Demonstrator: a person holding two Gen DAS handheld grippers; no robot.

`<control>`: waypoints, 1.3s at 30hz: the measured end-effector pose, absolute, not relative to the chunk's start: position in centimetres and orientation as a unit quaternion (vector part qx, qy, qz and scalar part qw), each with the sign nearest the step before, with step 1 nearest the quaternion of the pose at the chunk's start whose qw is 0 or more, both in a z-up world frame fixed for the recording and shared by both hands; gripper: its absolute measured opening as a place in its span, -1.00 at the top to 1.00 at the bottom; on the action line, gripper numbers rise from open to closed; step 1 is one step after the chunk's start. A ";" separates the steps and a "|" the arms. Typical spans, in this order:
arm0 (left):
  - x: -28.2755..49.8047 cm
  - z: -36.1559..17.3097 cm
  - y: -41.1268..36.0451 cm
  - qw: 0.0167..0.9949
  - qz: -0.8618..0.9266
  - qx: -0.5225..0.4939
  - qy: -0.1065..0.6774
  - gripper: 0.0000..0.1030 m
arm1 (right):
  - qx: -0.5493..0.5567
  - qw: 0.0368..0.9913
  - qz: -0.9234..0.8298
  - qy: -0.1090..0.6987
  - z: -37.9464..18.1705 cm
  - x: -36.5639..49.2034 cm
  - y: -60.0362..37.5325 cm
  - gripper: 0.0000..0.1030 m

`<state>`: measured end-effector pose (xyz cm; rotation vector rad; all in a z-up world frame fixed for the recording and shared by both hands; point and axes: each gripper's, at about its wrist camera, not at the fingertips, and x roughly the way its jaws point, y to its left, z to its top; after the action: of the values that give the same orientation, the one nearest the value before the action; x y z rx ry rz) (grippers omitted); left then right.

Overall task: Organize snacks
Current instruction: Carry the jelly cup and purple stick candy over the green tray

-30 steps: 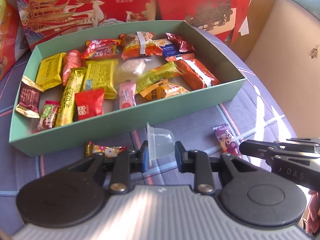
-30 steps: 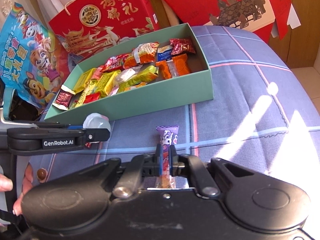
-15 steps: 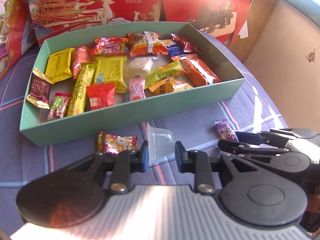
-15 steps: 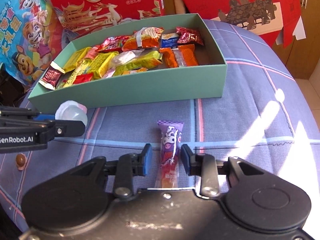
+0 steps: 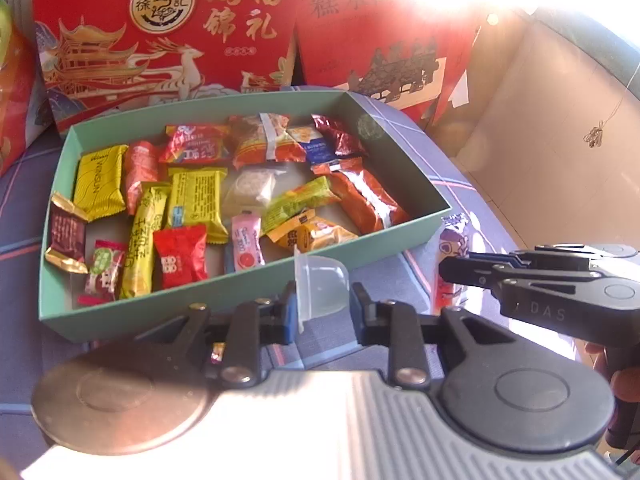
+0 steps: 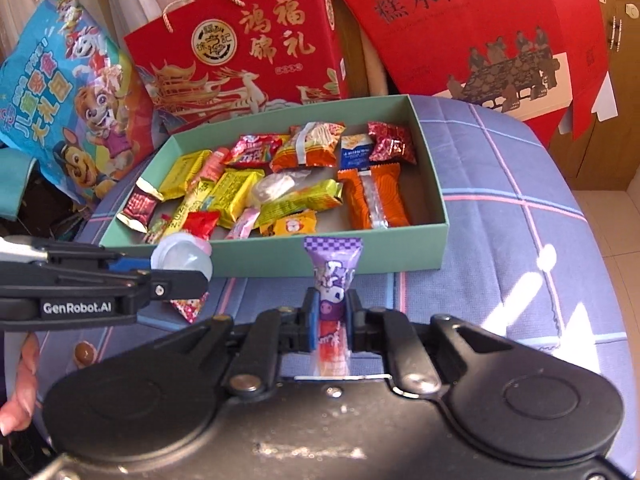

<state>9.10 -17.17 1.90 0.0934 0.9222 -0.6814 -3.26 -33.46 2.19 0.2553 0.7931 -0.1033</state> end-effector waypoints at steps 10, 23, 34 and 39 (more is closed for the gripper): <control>15.4 3.1 -22.5 0.848 -0.312 0.056 0.424 0.50 | 0.152 0.919 -0.065 0.357 3.6 3.2 -38.4 0.89; 14.8 1.9 -20.7 0.844 -0.310 0.027 0.436 0.50 | 0.135 0.907 -0.037 0.398 -2.9 -0.5 -35.8 0.03; 14.0 2.6 -20.3 0.845 -0.317 0.023 0.430 0.50 | 0.130 0.907 -0.040 0.398 -0.6 -1.1 -35.4 0.75; 14.7 2.8 -21.6 0.848 -0.318 0.037 0.423 0.50 | 0.117 0.914 -0.047 0.385 2.8 1.4 -37.0 0.75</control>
<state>14.68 -21.63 2.83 0.0773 0.8916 -0.6704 1.39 -36.95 2.77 0.2401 0.7937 -0.0967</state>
